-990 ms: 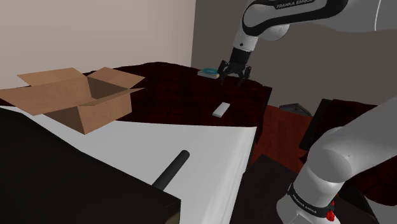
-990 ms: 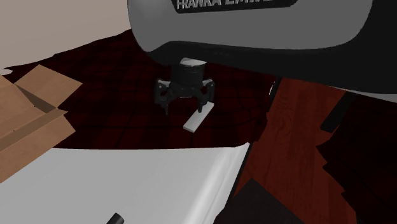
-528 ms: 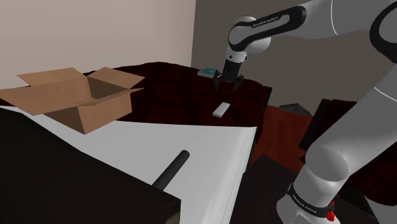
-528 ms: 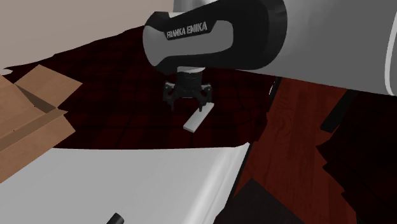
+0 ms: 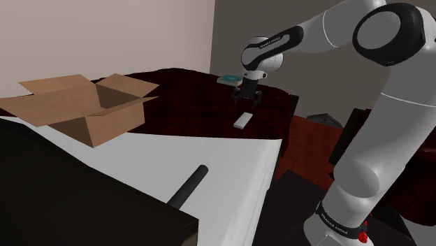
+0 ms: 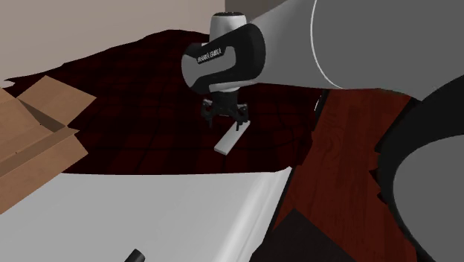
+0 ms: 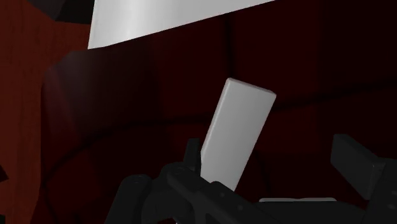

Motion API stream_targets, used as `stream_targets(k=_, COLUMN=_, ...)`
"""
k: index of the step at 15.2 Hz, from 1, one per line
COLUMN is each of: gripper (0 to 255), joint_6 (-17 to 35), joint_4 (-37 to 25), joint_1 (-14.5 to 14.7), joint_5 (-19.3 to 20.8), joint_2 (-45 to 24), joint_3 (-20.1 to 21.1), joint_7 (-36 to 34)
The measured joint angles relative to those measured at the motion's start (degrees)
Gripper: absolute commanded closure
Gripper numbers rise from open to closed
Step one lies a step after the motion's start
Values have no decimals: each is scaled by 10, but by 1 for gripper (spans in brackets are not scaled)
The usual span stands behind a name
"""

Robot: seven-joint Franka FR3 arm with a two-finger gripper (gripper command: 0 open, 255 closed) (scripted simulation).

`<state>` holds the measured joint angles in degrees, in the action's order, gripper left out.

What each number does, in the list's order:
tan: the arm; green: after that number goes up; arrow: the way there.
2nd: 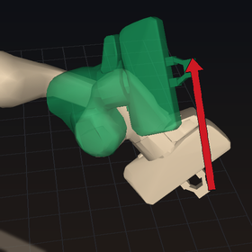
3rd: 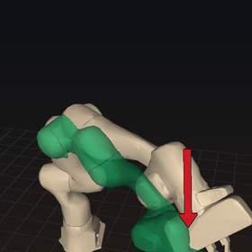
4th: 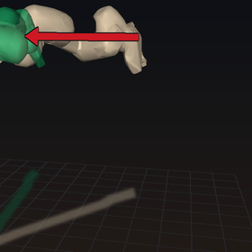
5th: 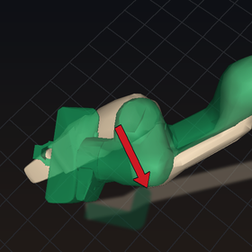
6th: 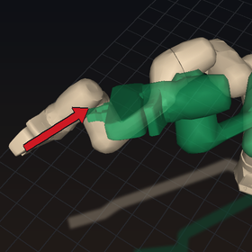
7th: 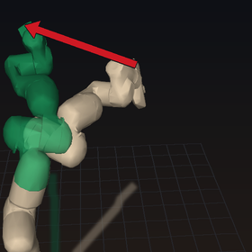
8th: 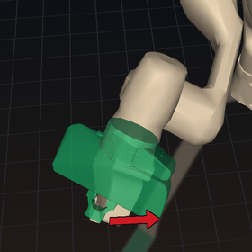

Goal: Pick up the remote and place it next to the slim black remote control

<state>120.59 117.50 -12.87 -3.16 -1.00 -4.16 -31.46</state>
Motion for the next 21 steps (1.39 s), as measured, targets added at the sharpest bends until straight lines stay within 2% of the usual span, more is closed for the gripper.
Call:
stream_targets(k=7, gripper=0, joint_6=28, joint_4=-75, joint_1=-23, joint_5=-2, joint_2=-121, joint_3=-25, joint_7=-48)
stream_targets(k=15, gripper=0, joint_6=74, joint_4=-66, joint_1=-26, joint_5=-8, joint_2=-160, joint_3=-26, joint_7=-48)
stream_targets(k=21, gripper=0, joint_6=79, joint_4=-64, joint_1=-26, joint_5=-8, joint_2=-163, joint_3=-25, joint_7=-48)
